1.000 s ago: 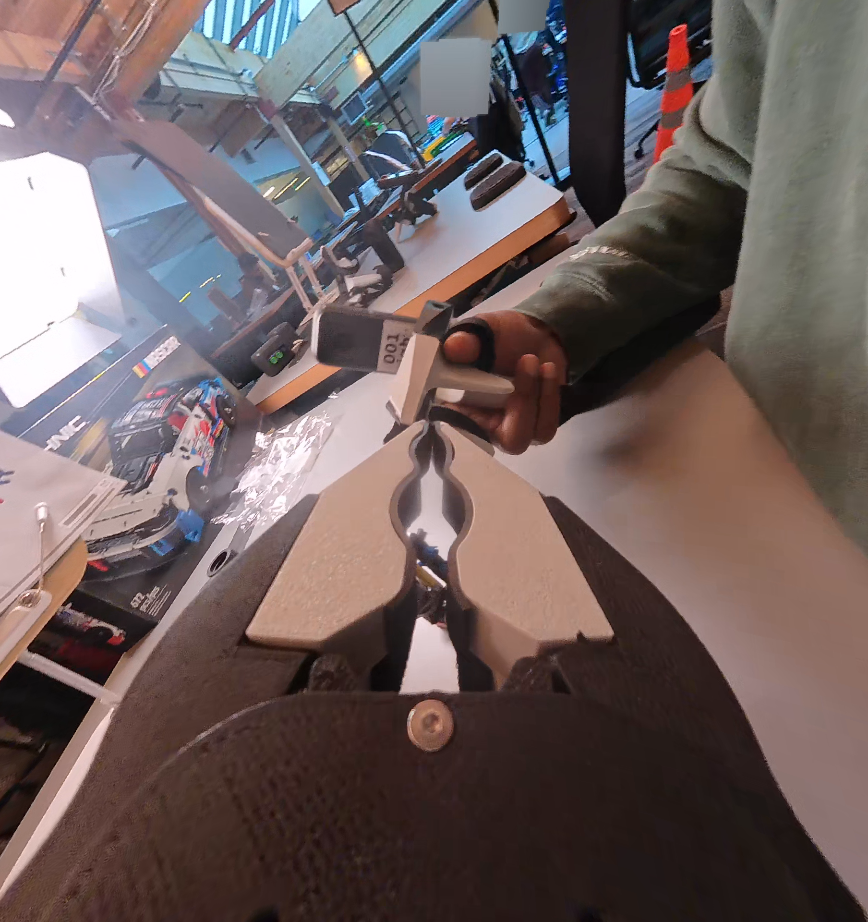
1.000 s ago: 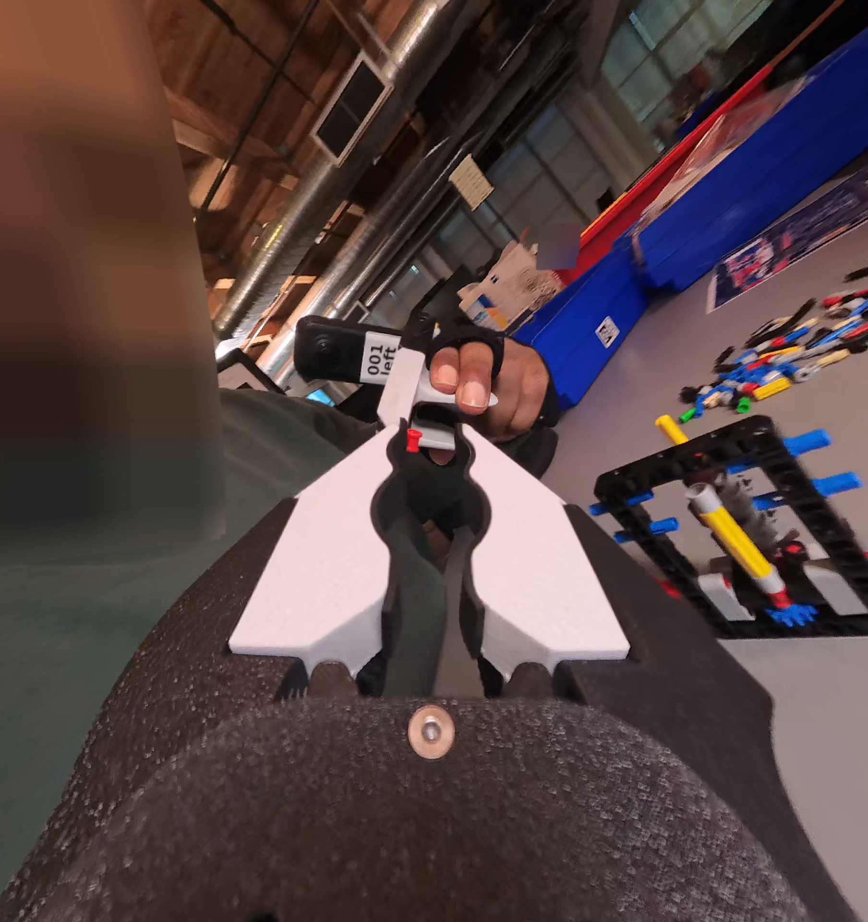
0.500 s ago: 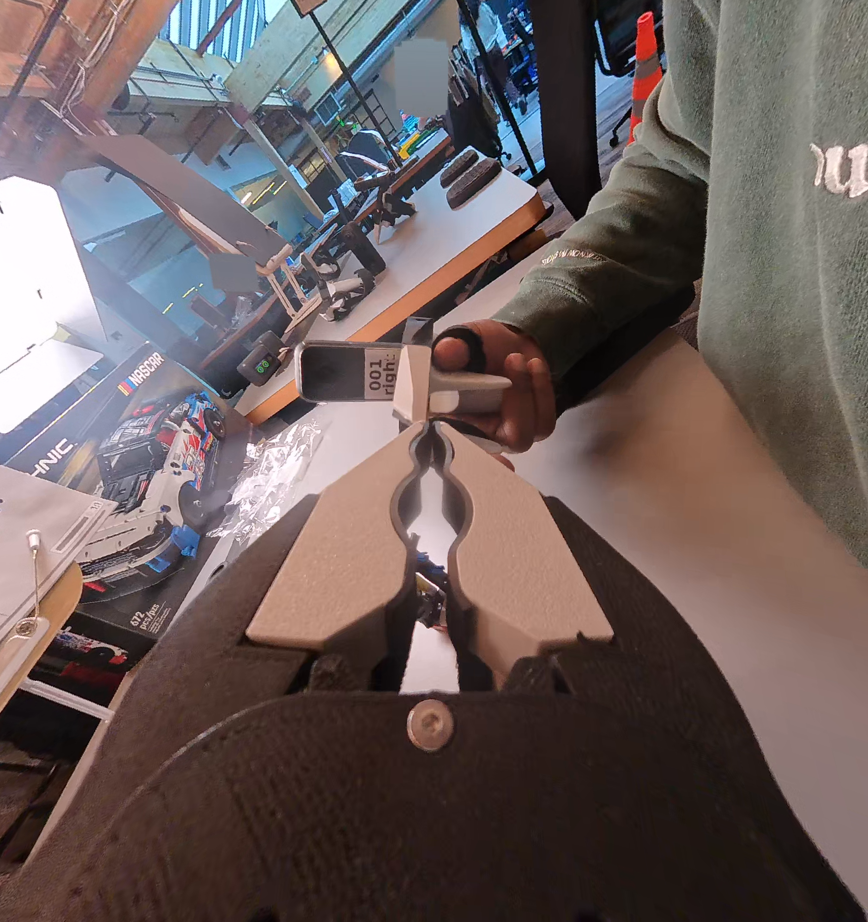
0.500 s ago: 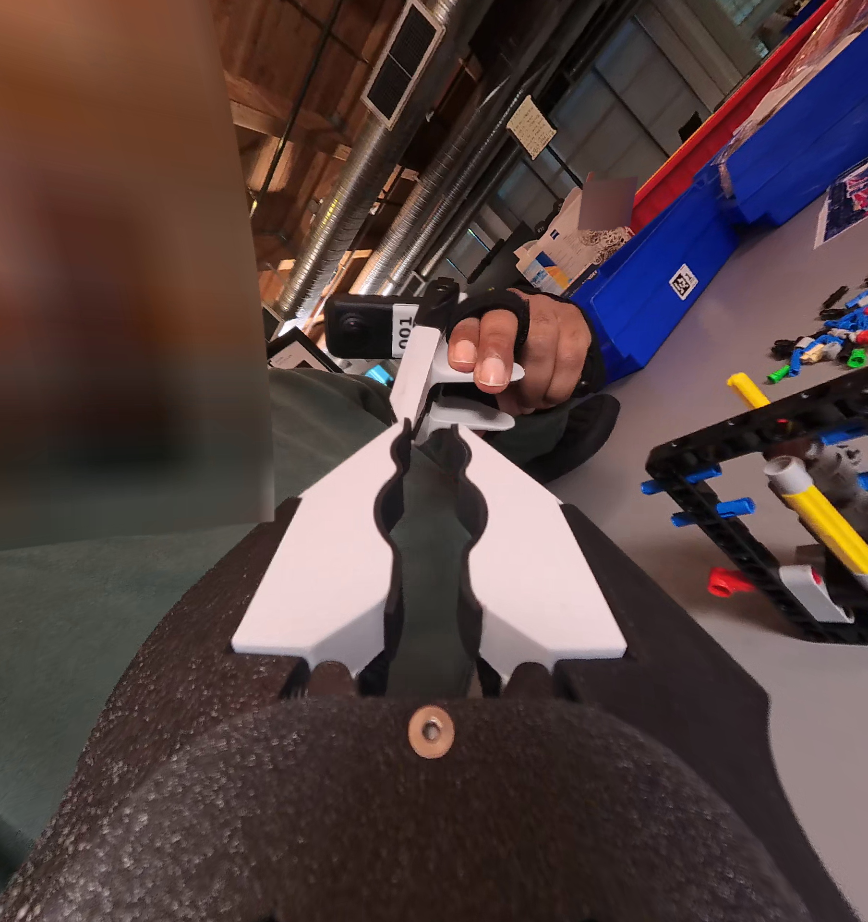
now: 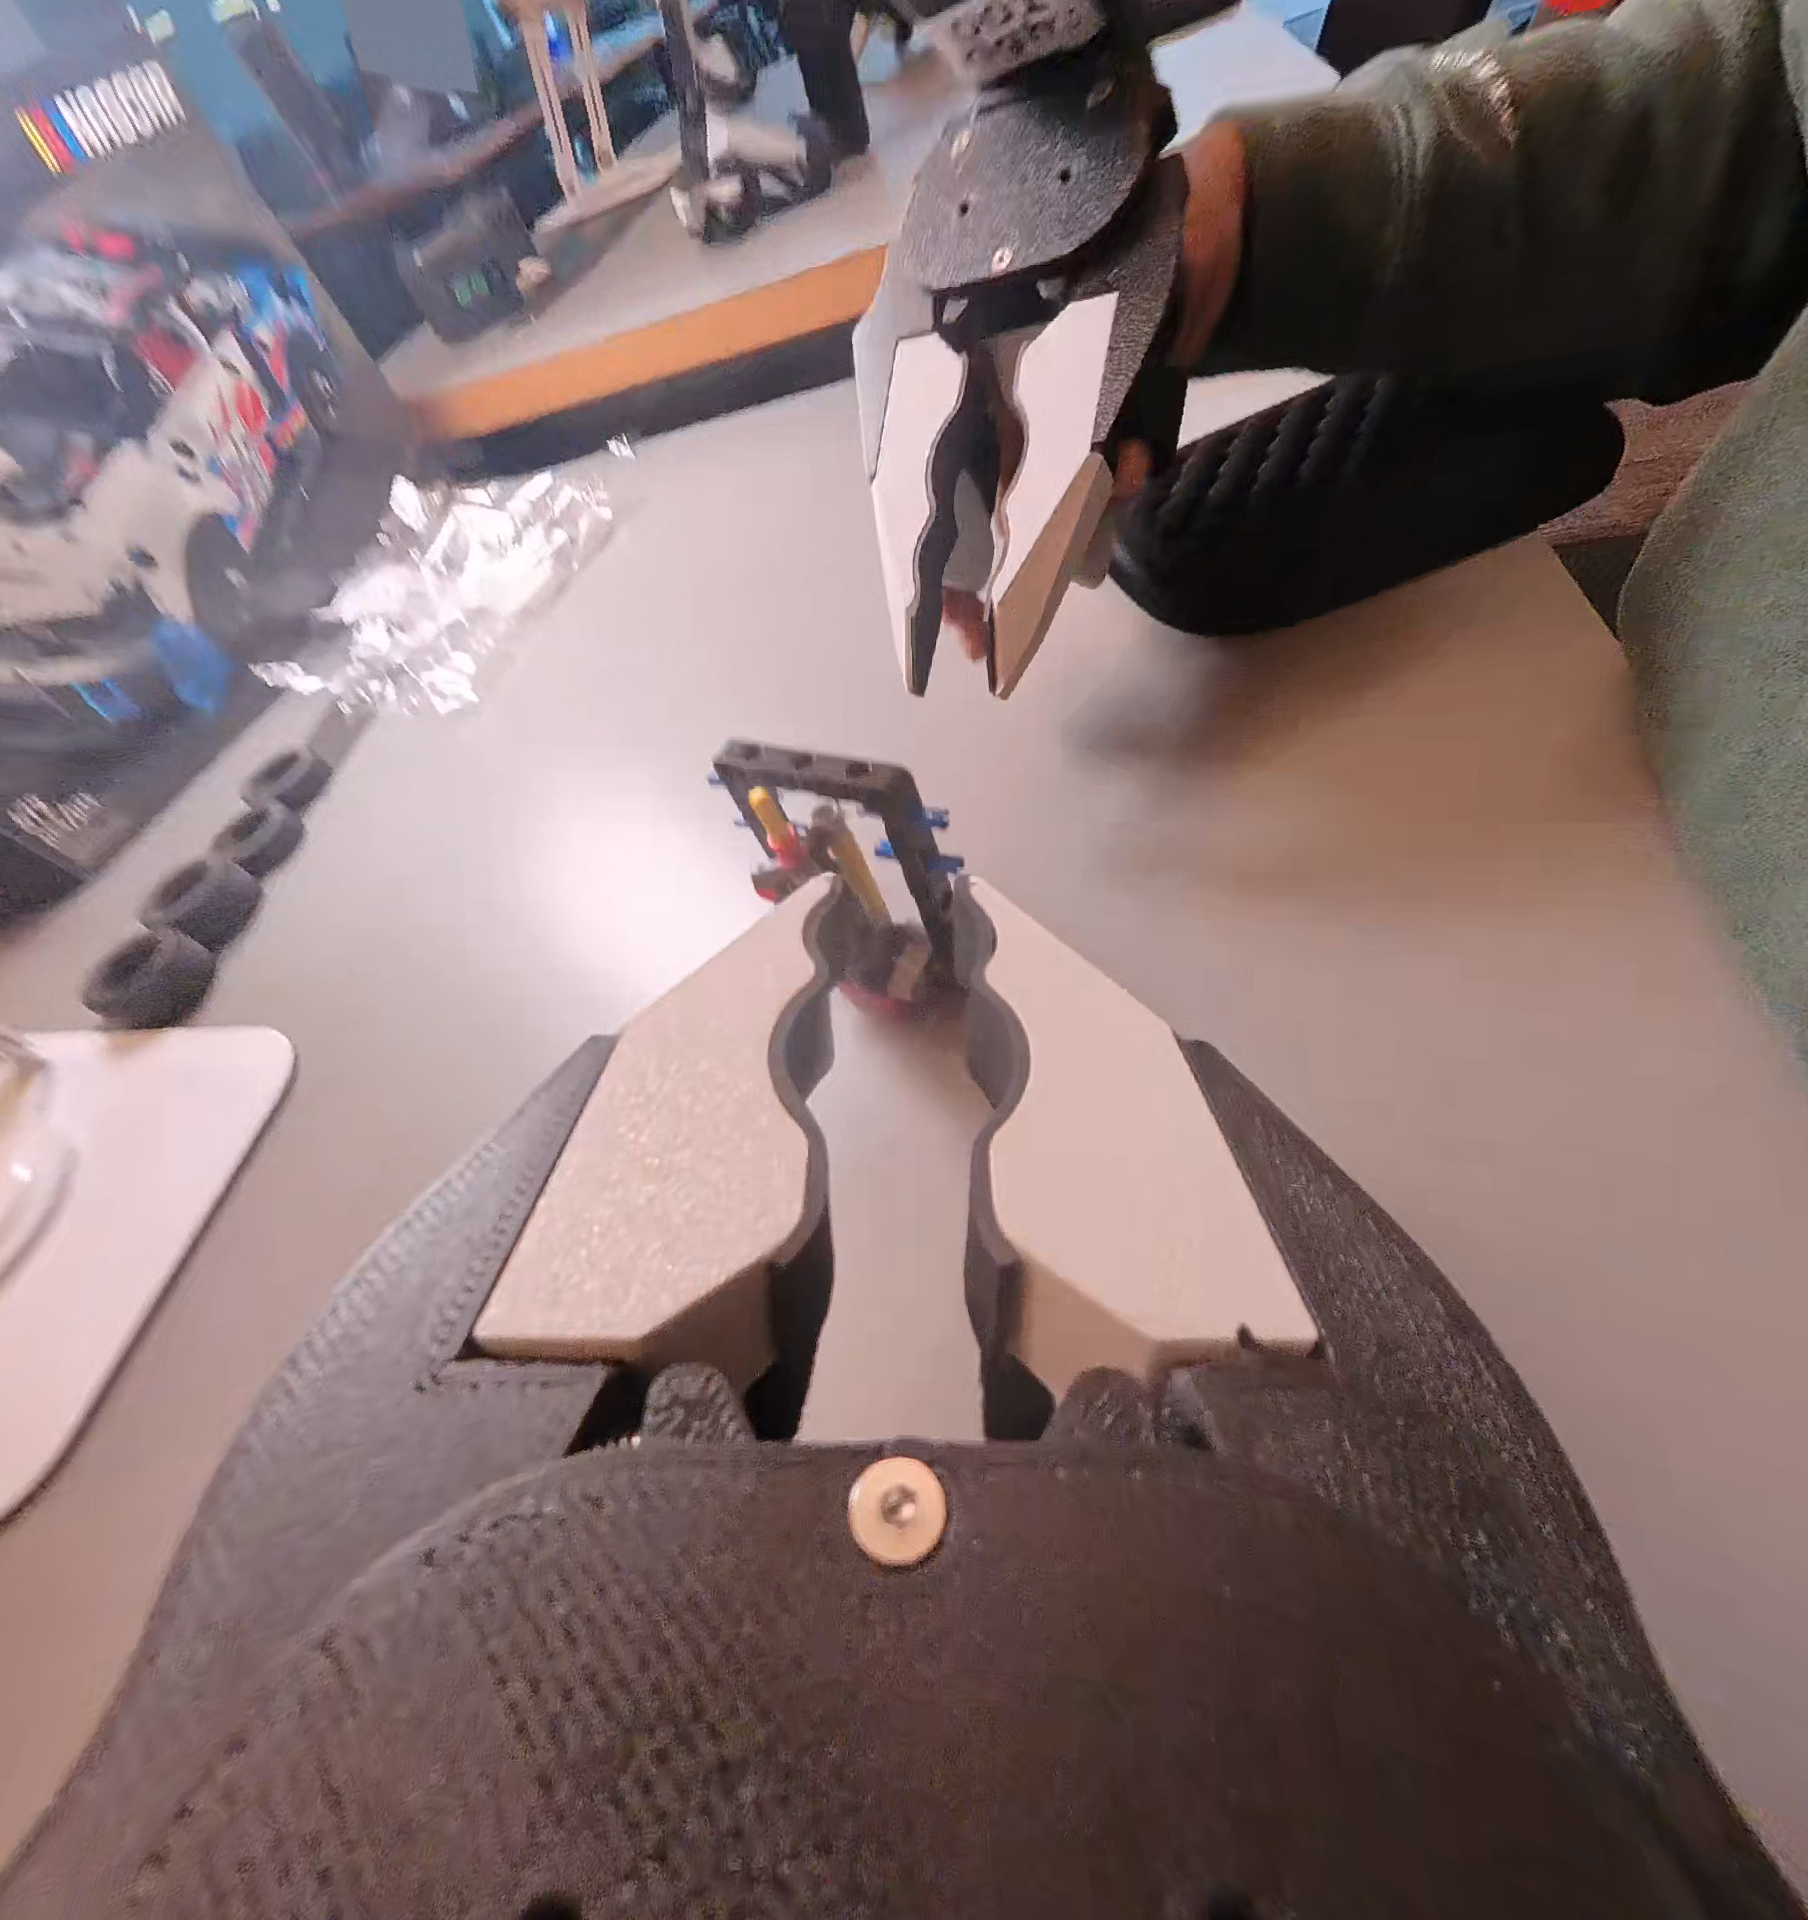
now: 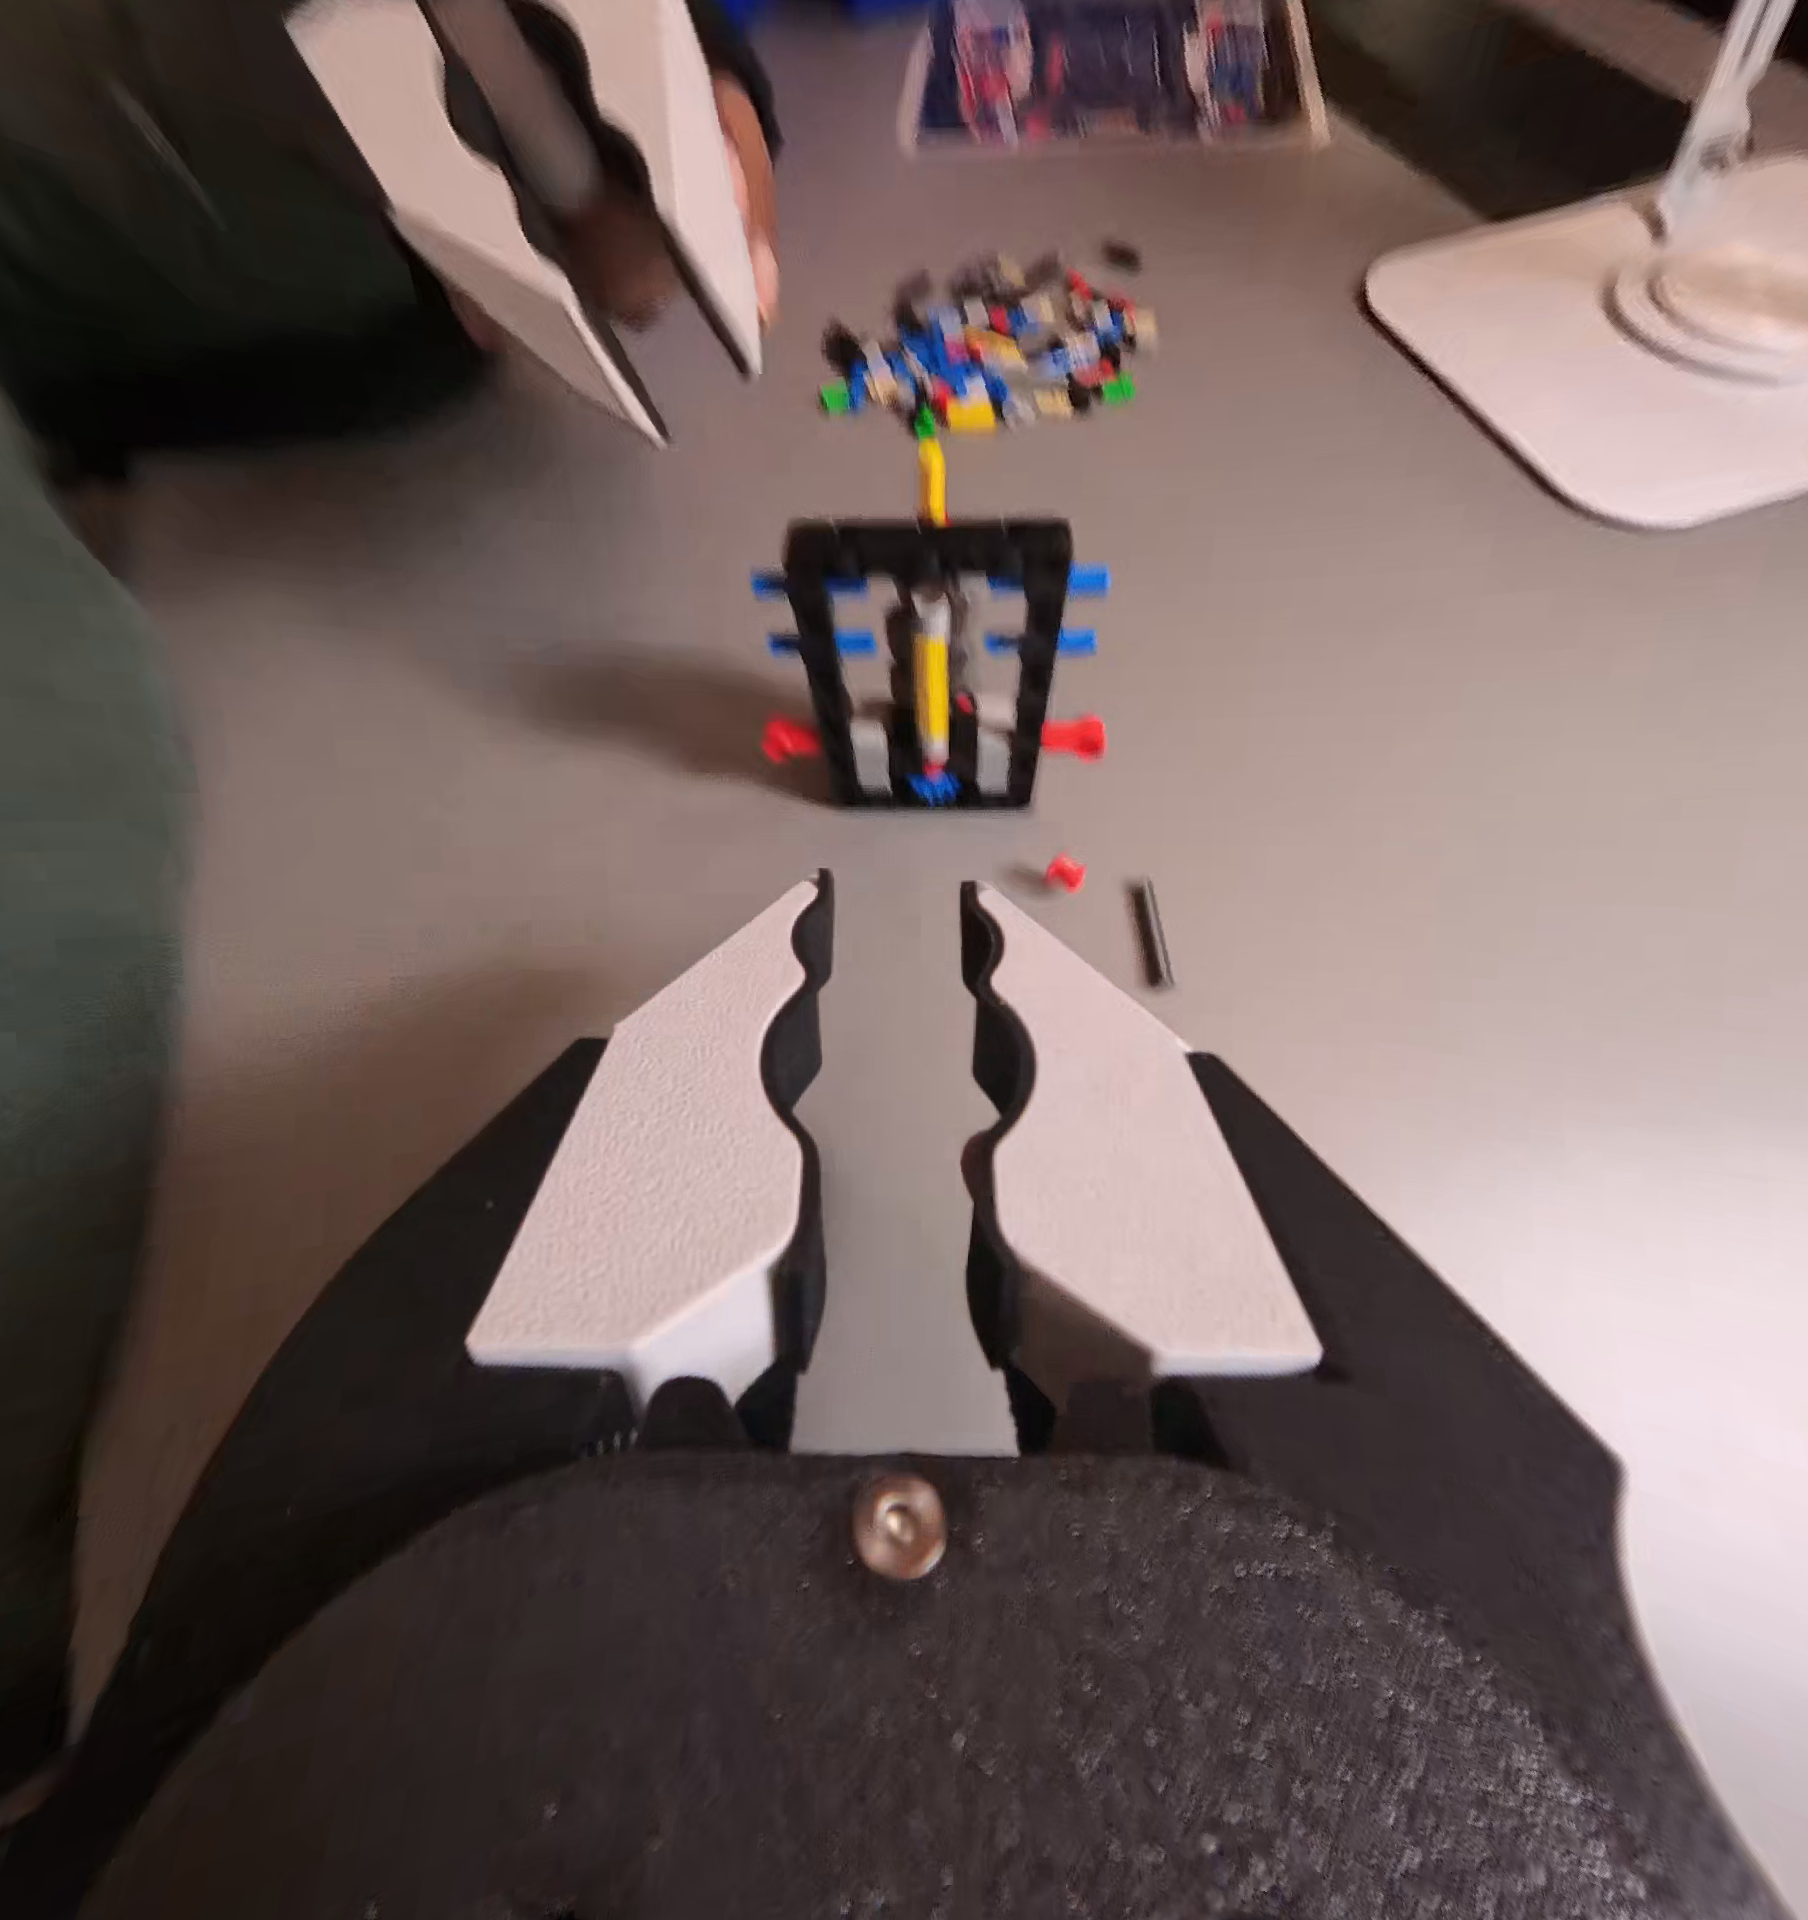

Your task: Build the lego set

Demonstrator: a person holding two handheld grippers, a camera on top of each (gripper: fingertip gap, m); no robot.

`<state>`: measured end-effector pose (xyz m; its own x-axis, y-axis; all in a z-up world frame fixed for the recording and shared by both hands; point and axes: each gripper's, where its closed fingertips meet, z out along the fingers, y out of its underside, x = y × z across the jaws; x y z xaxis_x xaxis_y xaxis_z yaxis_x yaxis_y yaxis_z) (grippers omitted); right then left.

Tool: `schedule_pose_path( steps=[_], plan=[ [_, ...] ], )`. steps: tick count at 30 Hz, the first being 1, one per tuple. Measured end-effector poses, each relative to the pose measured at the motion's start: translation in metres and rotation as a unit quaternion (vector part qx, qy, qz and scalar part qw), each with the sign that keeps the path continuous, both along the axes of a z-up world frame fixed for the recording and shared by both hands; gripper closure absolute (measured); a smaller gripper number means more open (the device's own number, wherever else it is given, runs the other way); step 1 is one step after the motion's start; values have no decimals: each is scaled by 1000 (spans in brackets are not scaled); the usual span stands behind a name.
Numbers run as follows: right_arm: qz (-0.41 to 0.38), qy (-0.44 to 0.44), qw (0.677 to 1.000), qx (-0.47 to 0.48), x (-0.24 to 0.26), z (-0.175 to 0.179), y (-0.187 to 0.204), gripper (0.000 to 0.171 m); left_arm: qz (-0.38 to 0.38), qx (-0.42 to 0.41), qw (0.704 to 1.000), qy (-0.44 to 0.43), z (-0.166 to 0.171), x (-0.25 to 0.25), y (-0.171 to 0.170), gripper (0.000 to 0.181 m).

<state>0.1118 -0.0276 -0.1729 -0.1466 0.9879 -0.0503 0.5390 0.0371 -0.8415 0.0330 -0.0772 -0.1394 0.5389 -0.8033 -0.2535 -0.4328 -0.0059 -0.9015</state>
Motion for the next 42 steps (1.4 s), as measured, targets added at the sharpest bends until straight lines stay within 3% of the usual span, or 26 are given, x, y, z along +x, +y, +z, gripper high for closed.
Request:
schedule_pose_path(
  steps=[3,8,14,18,27,36,42],
  plan=[
    [-21,-68,996,56,12,-29,15,144,20,-51,998,-16,-18,-4,7,153],
    [-16,-91,993,66,3,-42,26,143,56,-111,991,-52,-39,-18,21,147],
    [-27,-88,993,78,-1,-29,80,151,89,-109,987,-81,-33,-26,33,147],
    [-17,-127,988,87,0,-47,114,151,109,-102,985,-82,-30,-27,39,148],
    [-20,-154,982,104,-18,-57,129,160,132,-106,981,-96,-33,-33,47,153],
    [-1,-140,984,111,-20,-53,126,166,124,-95,982,-105,-28,-31,44,155],
    [94,-13,995,0,-10,21,54,167,61,-35,991,-113,3,-13,26,154]
  ],
)
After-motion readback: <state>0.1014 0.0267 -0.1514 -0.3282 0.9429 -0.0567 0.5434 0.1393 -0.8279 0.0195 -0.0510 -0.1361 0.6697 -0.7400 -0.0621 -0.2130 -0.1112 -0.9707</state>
